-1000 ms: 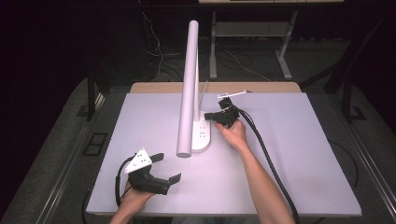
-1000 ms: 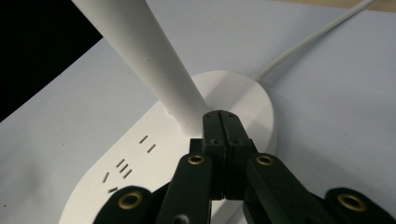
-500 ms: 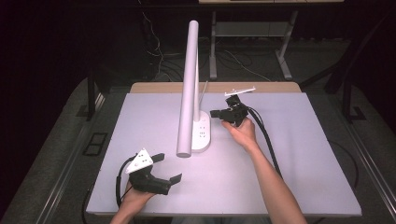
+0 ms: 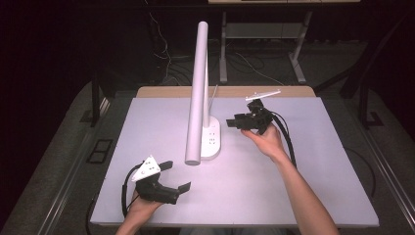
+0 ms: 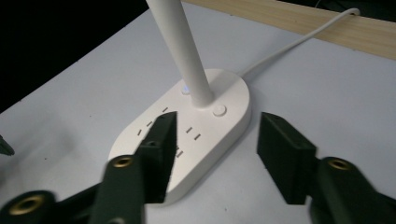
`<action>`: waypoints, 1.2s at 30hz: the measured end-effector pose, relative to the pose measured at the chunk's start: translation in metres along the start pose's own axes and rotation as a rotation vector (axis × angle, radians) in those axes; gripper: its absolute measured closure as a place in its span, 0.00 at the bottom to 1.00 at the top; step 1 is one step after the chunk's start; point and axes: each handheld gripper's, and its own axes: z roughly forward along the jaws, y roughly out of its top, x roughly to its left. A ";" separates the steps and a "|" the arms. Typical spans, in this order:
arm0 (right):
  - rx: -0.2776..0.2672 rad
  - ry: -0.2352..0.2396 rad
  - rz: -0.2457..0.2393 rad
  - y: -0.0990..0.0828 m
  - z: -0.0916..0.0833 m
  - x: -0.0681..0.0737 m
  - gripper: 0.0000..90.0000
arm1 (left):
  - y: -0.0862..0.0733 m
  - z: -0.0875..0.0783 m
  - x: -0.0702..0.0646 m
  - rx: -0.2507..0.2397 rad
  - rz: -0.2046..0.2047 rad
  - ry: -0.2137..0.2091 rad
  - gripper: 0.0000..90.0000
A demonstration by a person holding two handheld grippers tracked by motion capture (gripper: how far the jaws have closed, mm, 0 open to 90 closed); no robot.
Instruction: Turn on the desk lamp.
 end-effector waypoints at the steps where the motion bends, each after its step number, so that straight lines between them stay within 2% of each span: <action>1: 0.003 -0.018 -0.008 -0.003 -0.006 0.001 0.35 | 0.000 0.000 0.000 0.000 0.000 0.000 0.00; 2: 0.003 -0.018 -0.008 -0.003 -0.006 0.001 0.35 | 0.000 0.000 0.000 0.001 0.001 0.000 0.00; 4: 0.006 -0.014 -0.005 -0.010 -0.017 0.002 0.20 | 0.000 0.000 0.000 0.000 -0.001 -0.002 0.00; 5: 0.006 -0.014 -0.005 -0.010 -0.017 0.002 0.20 | 0.000 0.000 0.000 -0.001 -0.004 -0.003 0.00; 9: -0.011 -0.002 -0.012 -0.019 -0.033 0.004 0.09 | 0.000 0.000 0.001 -0.009 -0.018 -0.009 0.00; 10: -0.012 -0.002 -0.022 -0.024 -0.039 0.006 0.00 | 0.000 0.000 0.001 -0.008 -0.018 -0.009 0.00; 22: -0.039 0.001 0.000 -0.060 -0.069 0.002 0.00 | 0.000 0.001 0.000 -0.009 -0.020 -0.010 0.00; 31: -0.066 -0.016 0.025 -0.094 -0.098 0.000 0.00 | 0.000 0.001 0.000 -0.009 -0.018 -0.008 0.00; 36: -0.078 -0.024 0.028 -0.106 -0.109 0.002 0.00 | 0.000 0.000 0.000 -0.006 -0.009 -0.006 0.00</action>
